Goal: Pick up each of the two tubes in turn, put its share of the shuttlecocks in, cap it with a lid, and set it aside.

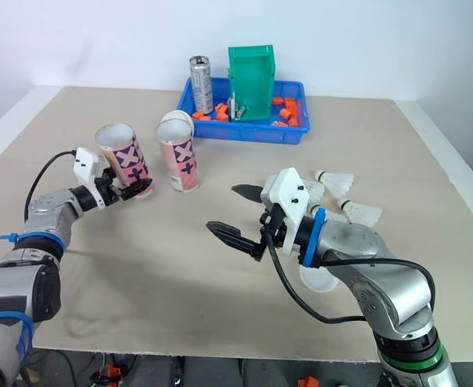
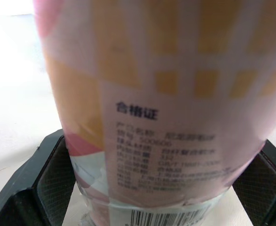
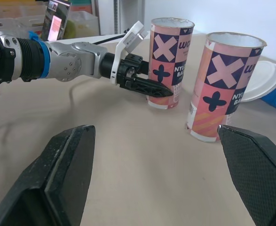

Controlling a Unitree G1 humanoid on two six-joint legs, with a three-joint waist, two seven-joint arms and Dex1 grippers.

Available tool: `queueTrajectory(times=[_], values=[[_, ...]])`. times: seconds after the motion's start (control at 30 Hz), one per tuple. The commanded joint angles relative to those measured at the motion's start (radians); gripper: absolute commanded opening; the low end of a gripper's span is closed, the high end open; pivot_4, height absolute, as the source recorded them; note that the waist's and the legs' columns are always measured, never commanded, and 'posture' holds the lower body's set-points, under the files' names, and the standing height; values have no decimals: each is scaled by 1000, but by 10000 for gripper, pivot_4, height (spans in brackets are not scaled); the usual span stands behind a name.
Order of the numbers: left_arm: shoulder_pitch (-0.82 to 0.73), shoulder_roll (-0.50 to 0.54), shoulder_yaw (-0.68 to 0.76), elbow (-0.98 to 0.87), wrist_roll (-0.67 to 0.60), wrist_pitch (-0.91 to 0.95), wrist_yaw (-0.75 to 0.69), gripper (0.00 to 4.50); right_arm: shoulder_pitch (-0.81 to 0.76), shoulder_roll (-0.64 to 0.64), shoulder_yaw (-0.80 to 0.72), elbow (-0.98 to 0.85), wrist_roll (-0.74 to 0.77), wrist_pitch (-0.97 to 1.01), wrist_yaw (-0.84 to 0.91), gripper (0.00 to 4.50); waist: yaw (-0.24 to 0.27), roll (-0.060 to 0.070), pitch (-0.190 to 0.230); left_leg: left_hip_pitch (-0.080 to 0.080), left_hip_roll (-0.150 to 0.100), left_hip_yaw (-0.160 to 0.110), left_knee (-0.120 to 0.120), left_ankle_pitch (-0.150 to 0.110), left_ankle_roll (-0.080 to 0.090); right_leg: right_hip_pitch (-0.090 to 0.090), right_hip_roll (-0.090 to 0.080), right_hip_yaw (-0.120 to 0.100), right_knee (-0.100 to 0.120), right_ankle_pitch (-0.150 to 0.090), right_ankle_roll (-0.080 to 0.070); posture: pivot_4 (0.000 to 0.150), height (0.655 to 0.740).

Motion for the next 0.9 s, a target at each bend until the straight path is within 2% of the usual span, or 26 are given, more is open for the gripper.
queueTrajectory(times=[0.03,0.07,0.13,0.2,0.67,0.83,0.9], values=[[-32,3,16,-4,3,-16,5,45000,1,-7,-37,-49,19,-1,-14,44631,0,0,0,0,0,0,0,0,0,0,0,0,0,0,0,1500,7362],[-32,3,17,-4,1,-16,7,41091,1,-8,-37,-49,21,0,-16,45000,0,0,0,0,0,-1,0,0,0,0,0,-1,0,0,0,1500,7362],[-32,1,20,-4,-1,-16,13,36920,3,-10,-39,-51,24,1,-17,45000,0,0,0,0,0,-1,0,0,0,0,0,-1,0,0,0,1500,7362],[-29,1,16,-5,6,-26,20,29525,3,-11,-40,-50,25,1,-18,45000,0,0,0,0,0,-1,0,0,0,0,0,-1,0,0,0,1500,7362],[-4,46,28,-55,-11,-20,-48,29525,-2,-14,-41,-41,24,-8,-3,45000,0,0,0,0,0,-2,0,0,0,0,0,-1,0,0,0,1500,7362],[18,81,-4,-115,2,28,-164,29525,1,-17,-45,-42,29,-4,1,45000,0,0,0,0,0,-2,0,0,0,0,0,-2,0,0,0,1500,7362],[43,137,-49,-200,21,66,-280,29525,14,-34,-62,-51,38,11,1,45000,0,0,0,0,0,-2,0,0,0,0,0,-2,0,0,-1,1500,7362]])
